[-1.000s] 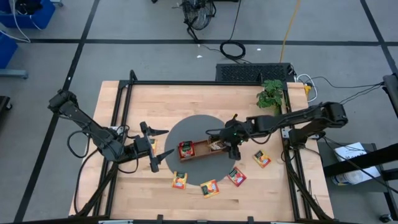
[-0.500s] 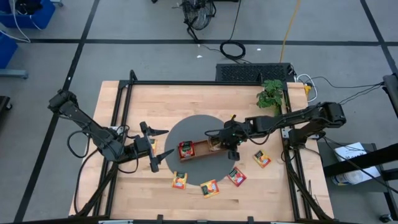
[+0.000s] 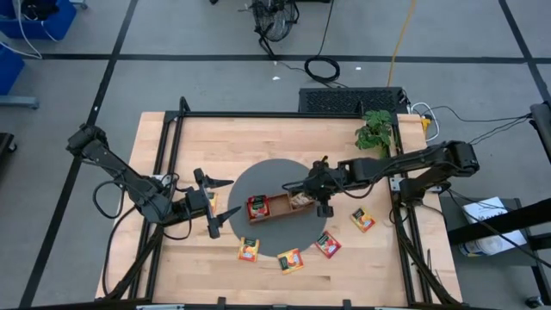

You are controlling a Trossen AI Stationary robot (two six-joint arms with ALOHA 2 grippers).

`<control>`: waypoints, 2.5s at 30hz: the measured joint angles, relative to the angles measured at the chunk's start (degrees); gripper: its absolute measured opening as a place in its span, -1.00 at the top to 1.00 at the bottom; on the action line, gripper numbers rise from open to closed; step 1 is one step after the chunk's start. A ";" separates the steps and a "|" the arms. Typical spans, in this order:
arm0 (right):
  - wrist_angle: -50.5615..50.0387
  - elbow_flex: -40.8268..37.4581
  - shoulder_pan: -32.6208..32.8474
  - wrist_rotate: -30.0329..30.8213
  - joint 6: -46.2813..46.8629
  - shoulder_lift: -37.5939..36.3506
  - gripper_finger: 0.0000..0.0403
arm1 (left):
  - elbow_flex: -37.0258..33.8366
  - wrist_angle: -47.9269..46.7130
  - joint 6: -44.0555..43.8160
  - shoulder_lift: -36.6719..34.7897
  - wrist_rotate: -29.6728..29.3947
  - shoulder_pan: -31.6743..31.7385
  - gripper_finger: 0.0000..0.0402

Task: Pick & Place Tea
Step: Put the yellow tea bag into the right section of the wooden organizer

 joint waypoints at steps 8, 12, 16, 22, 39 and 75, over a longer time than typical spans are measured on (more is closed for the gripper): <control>-7.05 5.00 1.69 0.31 -1.52 0.03 1.00 | 0.00 0.00 0.02 0.00 -0.02 0.00 -0.69; -9.75 6.22 2.44 1.47 -2.14 0.03 1.00 | 0.00 0.00 0.00 0.00 -0.02 0.00 -0.69; -12.76 8.15 3.06 3.20 -2.49 0.08 1.00 | 0.00 0.00 0.00 0.00 -0.02 0.13 -0.69; -12.20 11.07 4.69 3.17 -3.03 1.22 1.00 | 0.00 0.02 0.26 0.00 -0.04 0.24 -0.69; -16.43 11.41 5.61 7.87 -5.83 12.18 1.00 | 0.00 -0.02 0.28 0.00 -0.50 0.26 -0.69; 2.33 1.57 7.87 -4.59 2.23 -2.68 0.55 | 0.00 -1.00 0.17 0.00 -0.46 0.15 -0.69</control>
